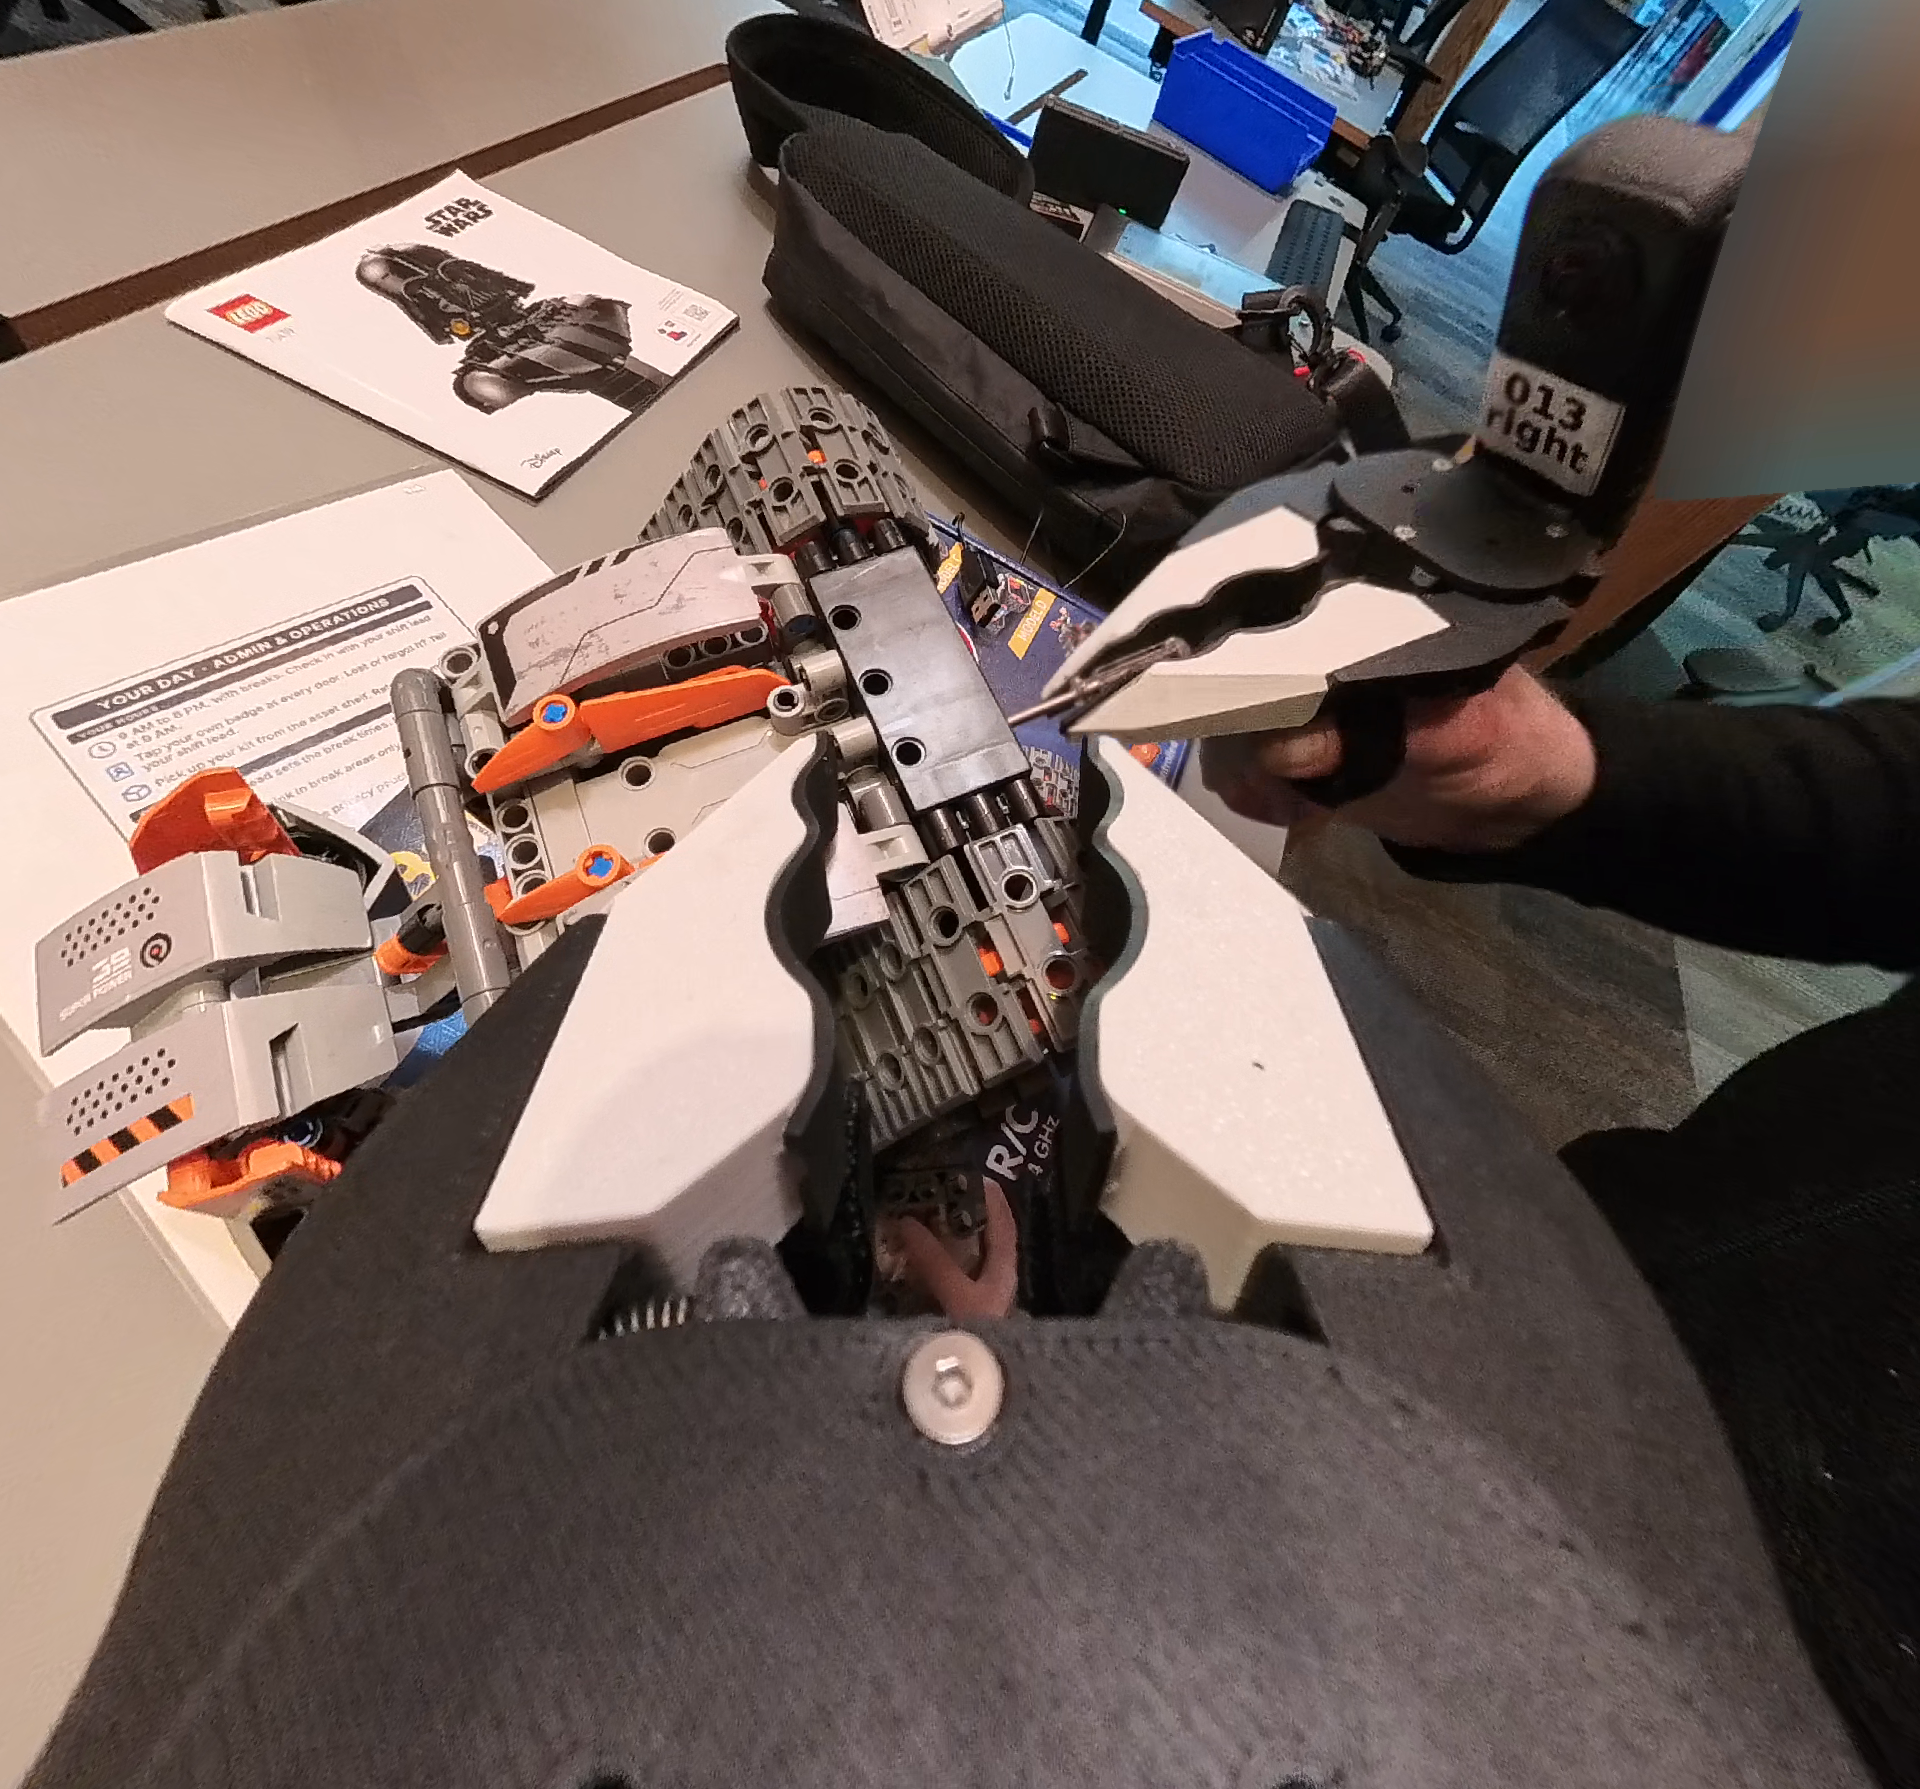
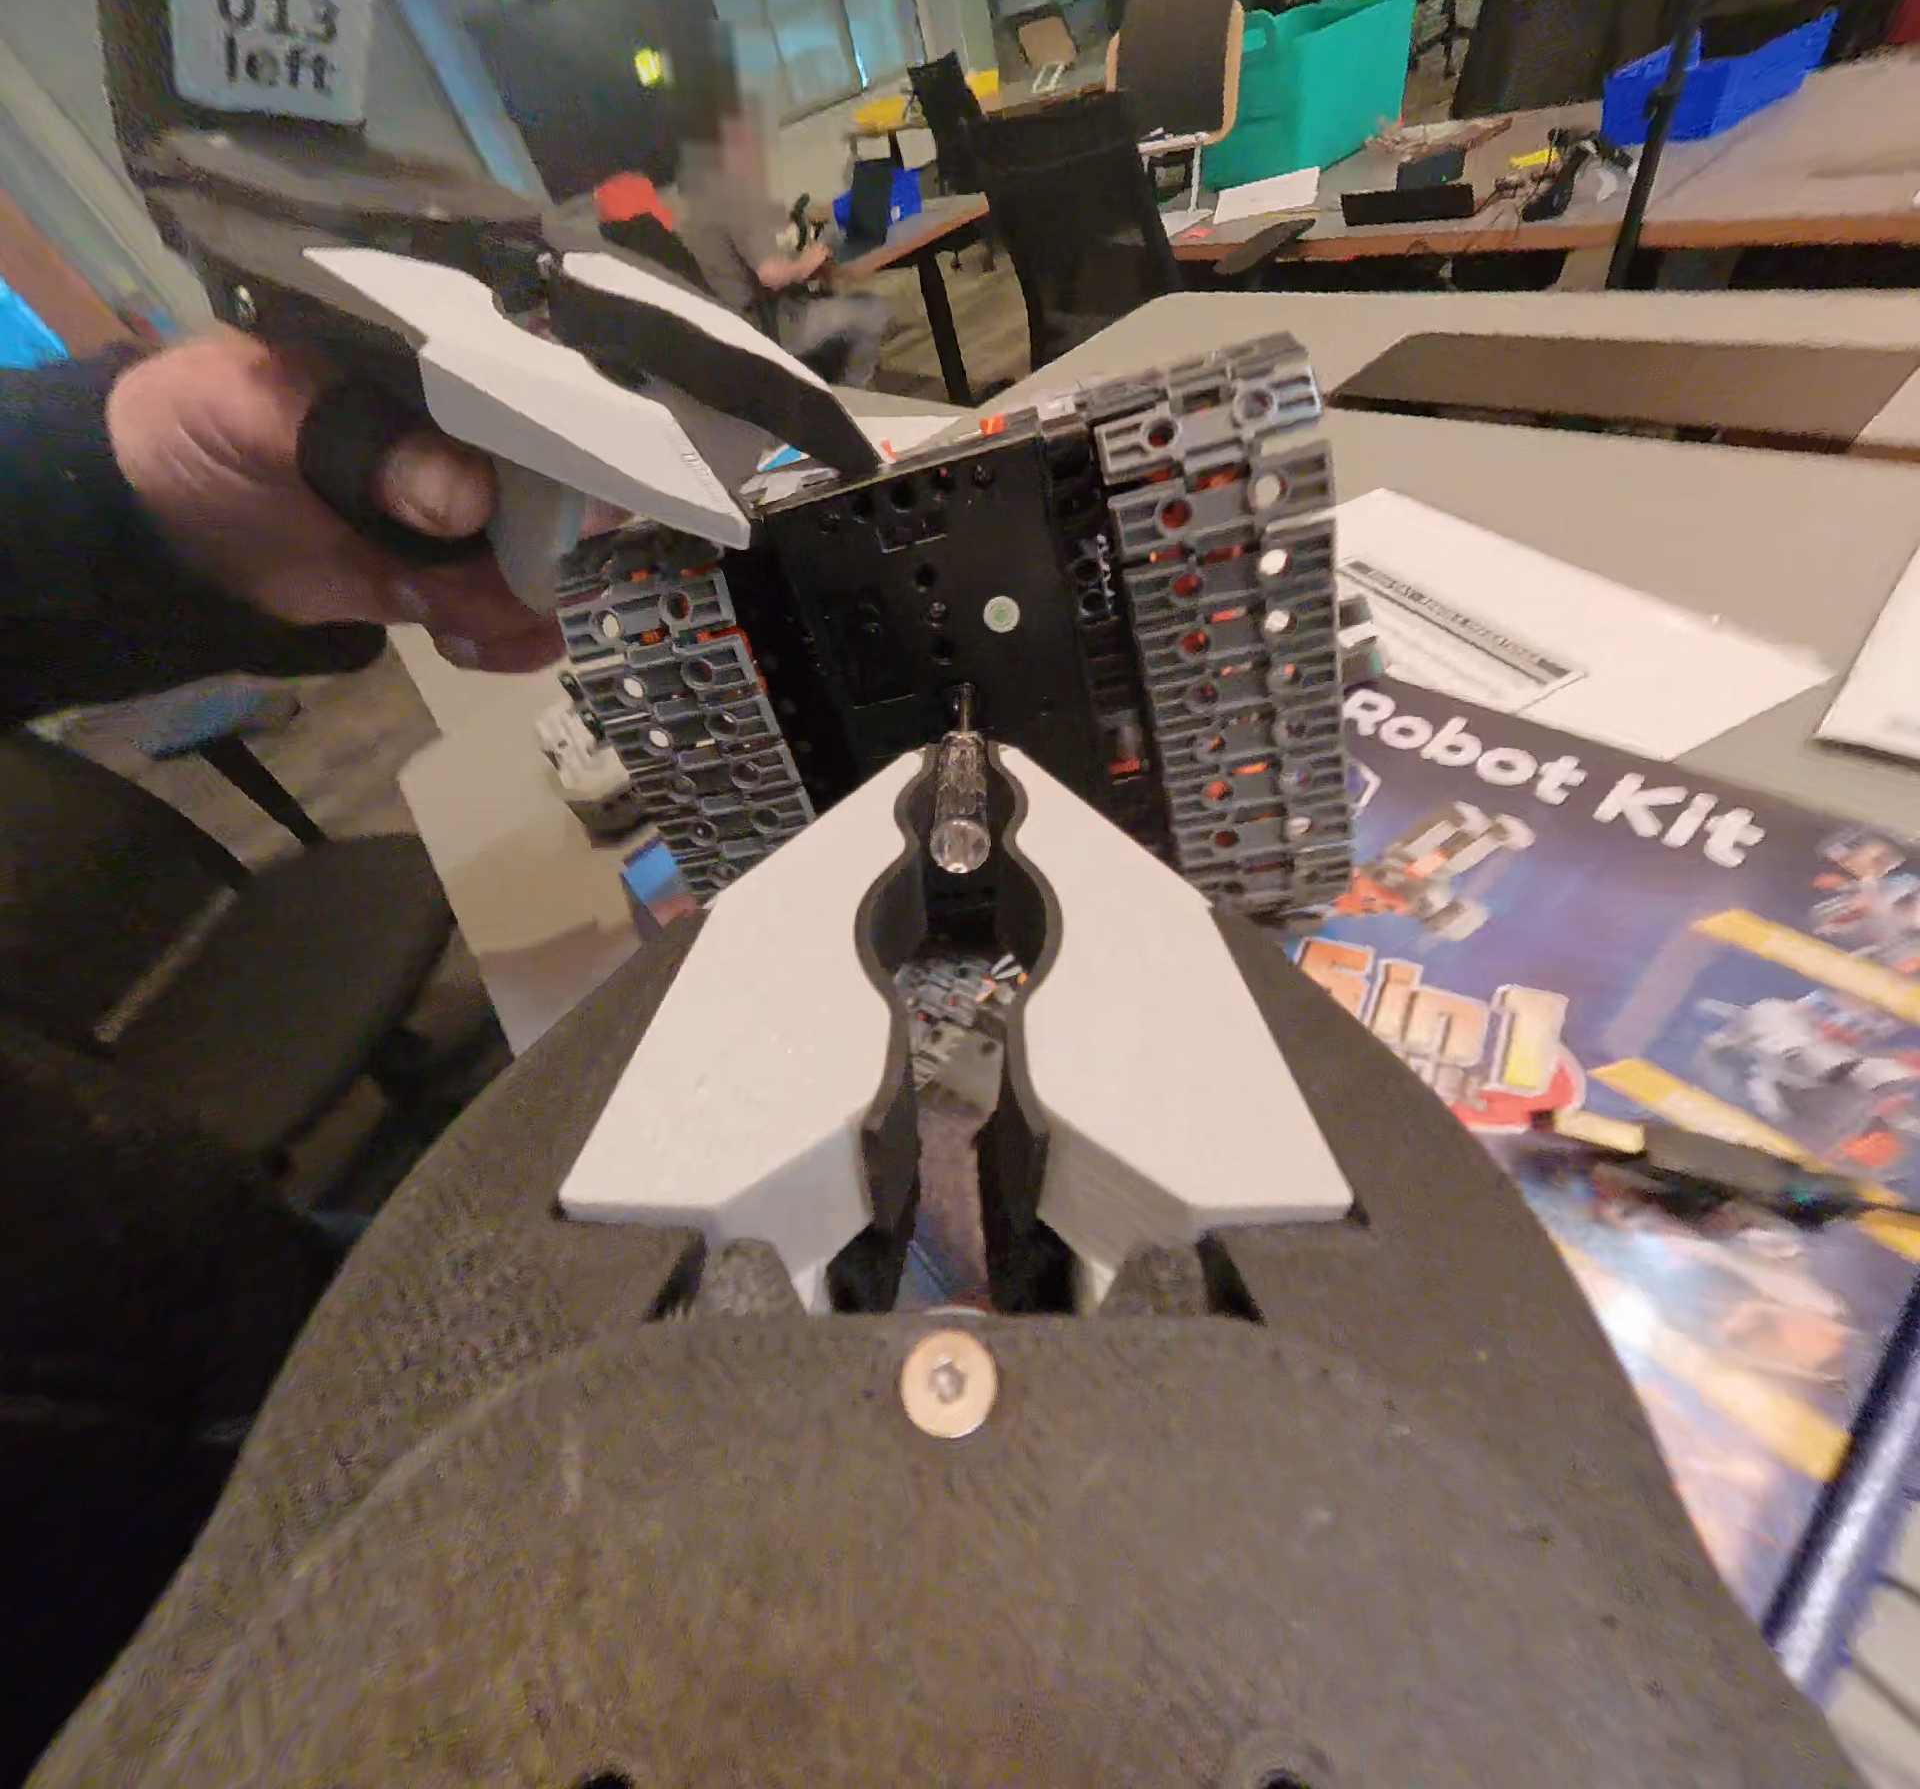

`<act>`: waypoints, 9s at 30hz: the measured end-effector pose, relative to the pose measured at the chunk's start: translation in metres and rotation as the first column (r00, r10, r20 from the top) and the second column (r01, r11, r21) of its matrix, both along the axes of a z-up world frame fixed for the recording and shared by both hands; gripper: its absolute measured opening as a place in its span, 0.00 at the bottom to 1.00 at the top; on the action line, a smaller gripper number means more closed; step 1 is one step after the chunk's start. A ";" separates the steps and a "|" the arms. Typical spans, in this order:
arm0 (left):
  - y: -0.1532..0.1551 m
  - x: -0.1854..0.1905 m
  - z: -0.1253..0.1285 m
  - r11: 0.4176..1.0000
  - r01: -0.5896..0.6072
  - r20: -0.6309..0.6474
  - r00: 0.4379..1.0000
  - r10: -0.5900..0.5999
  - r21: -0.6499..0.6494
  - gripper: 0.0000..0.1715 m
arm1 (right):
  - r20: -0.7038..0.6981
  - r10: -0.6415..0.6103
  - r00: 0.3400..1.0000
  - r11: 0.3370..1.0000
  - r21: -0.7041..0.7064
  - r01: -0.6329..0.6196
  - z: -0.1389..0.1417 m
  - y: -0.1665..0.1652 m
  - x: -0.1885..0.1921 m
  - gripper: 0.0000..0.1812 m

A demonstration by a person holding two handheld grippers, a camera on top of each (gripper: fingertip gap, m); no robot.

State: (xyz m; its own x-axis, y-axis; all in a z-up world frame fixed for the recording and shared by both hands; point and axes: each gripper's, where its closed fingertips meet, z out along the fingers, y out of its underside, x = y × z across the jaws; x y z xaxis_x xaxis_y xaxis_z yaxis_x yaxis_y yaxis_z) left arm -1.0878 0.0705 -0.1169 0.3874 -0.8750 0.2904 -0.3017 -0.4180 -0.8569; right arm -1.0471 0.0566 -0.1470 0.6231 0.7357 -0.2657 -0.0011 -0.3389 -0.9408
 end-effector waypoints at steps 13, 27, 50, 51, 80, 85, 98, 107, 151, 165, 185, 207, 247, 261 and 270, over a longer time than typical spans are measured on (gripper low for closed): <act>0.000 0.000 0.000 1.000 -0.001 0.002 1.000 0.001 0.000 0.25 | -0.068 -0.058 0.996 0.997 -0.062 0.054 -0.007 0.001 -0.006 0.02; 0.000 0.000 0.000 1.000 -0.002 0.004 1.000 0.002 0.000 0.26 | -0.116 -0.105 0.988 0.987 -0.131 0.089 -0.009 0.001 -0.009 0.02; 0.006 -0.006 0.000 1.000 -0.018 -0.003 1.000 0.018 0.008 0.26 | 0.872 -0.316 0.374 0.469 0.486 -0.738 -0.005 0.009 -0.010 0.02; 0.006 -0.006 0.000 1.000 -0.021 0.000 1.000 0.021 0.009 0.26 | 0.873 -0.299 0.385 0.488 0.487 -0.724 -0.003 0.010 -0.005 0.02; 0.006 -0.004 0.001 1.000 -0.016 0.024 1.000 0.016 -0.006 0.26 | -0.075 -0.076 0.994 0.996 -0.061 0.072 -0.012 0.007 -0.009 0.02; 0.006 -0.004 0.001 1.000 -0.016 0.024 1.000 0.016 -0.007 0.26 | -0.070 -0.082 0.994 0.996 -0.053 0.078 -0.011 0.007 -0.010 0.02; 0.006 -0.004 0.000 1.000 -0.017 0.023 1.000 0.017 -0.009 0.26 | -0.230 -0.119 0.966 0.964 -0.260 0.057 -0.012 0.007 -0.012 0.02; 0.006 -0.004 0.000 1.000 -0.014 0.025 1.000 0.015 -0.011 0.26 | 0.552 -0.067 0.831 0.905 0.385 -0.182 -0.011 0.010 -0.010 0.02; 0.007 -0.003 0.001 1.000 -0.025 0.027 0.999 0.025 -0.011 0.25 | -0.072 -0.036 0.997 0.990 -0.140 0.026 -0.011 0.009 -0.011 0.02; 0.008 -0.006 0.000 1.000 -0.024 0.012 1.000 0.024 -0.004 0.25 | 0.852 -0.280 0.443 0.531 0.522 -0.668 0.010 0.013 -0.001 0.02; 0.009 -0.005 0.001 0.999 -0.031 0.024 0.999 0.032 -0.008 0.25 | -0.036 -0.051 0.998 0.995 -0.087 0.048 -0.010 0.006 -0.011 0.02; 0.008 -0.005 0.001 0.999 -0.036 0.024 0.999 0.036 -0.008 0.25 | -0.043 -0.065 0.997 0.993 -0.105 0.060 -0.014 0.008 -0.013 0.02; 0.009 -0.008 0.001 0.999 -0.034 0.034 0.999 0.034 -0.008 0.25 | 0.432 0.035 0.901 0.986 0.130 -0.101 -0.019 0.017 0.019 0.02; 0.008 -0.008 0.001 0.999 -0.035 0.036 0.999 0.036 -0.007 0.25 | 0.608 -0.064 0.791 0.997 0.015 0.069 -0.076 0.035 0.051 0.04; 0.008 -0.008 0.001 0.999 -0.038 0.038 0.999 0.038 -0.005 0.25 | 0.276 0.003 0.961 0.992 -0.122 0.032 -0.038 0.018 0.030 0.21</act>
